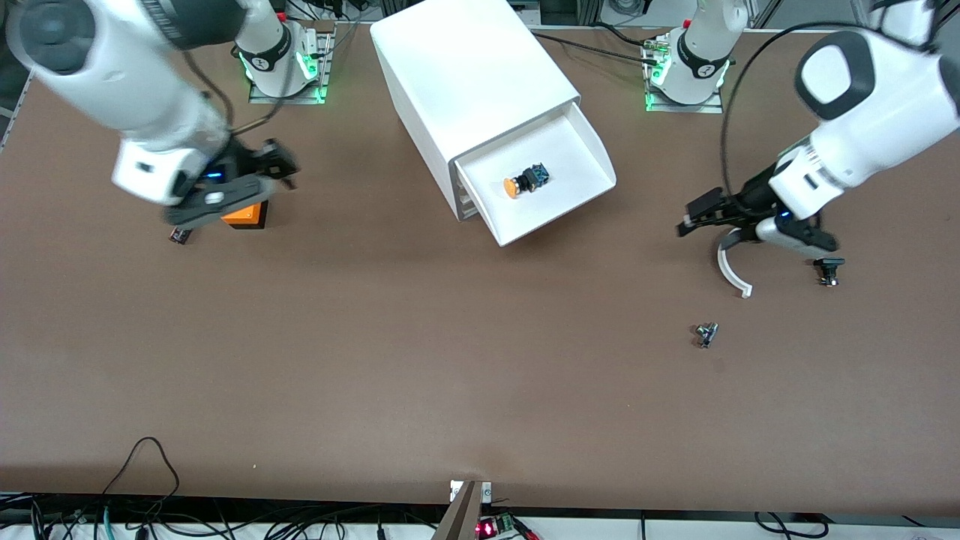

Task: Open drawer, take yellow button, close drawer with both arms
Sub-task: 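Move the right gripper toward the drawer while the left gripper withdraws, then lower the right gripper into the drawer over the yellow-capped button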

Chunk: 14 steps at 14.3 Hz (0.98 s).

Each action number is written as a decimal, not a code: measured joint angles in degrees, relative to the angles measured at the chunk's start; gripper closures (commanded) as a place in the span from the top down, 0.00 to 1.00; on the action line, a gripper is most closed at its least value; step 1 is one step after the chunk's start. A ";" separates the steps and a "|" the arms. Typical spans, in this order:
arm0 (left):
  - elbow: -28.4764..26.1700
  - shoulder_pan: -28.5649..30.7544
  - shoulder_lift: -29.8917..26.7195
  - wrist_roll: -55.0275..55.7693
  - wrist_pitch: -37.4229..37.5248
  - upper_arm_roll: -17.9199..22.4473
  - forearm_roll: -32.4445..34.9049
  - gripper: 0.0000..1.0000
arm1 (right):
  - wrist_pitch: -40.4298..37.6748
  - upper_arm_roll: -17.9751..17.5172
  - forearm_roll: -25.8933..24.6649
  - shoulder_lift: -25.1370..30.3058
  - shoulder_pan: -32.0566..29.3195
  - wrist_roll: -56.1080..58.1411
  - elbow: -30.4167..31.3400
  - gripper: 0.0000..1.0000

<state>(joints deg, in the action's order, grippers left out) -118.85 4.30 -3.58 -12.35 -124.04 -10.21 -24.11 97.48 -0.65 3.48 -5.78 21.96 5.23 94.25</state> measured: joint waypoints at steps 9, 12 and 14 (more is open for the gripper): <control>5.21 -0.02 -6.47 3.49 12.48 5.38 22.89 1.00 | 1.40 -0.28 6.31 -19.67 18.44 17.09 -24.24 1.00; 5.26 -0.13 -6.48 5.55 12.97 5.74 25.92 1.00 | 3.35 -0.25 6.32 -25.69 23.17 24.78 -29.63 1.00; 5.83 -0.42 -6.49 6.33 13.03 5.73 28.18 1.00 | 4.18 -0.23 6.32 -28.46 25.37 28.86 -31.34 1.00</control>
<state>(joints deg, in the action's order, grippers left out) -113.02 3.89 -10.06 -6.02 -111.01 -4.48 4.07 101.66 -0.88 9.80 -34.24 47.33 34.09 62.91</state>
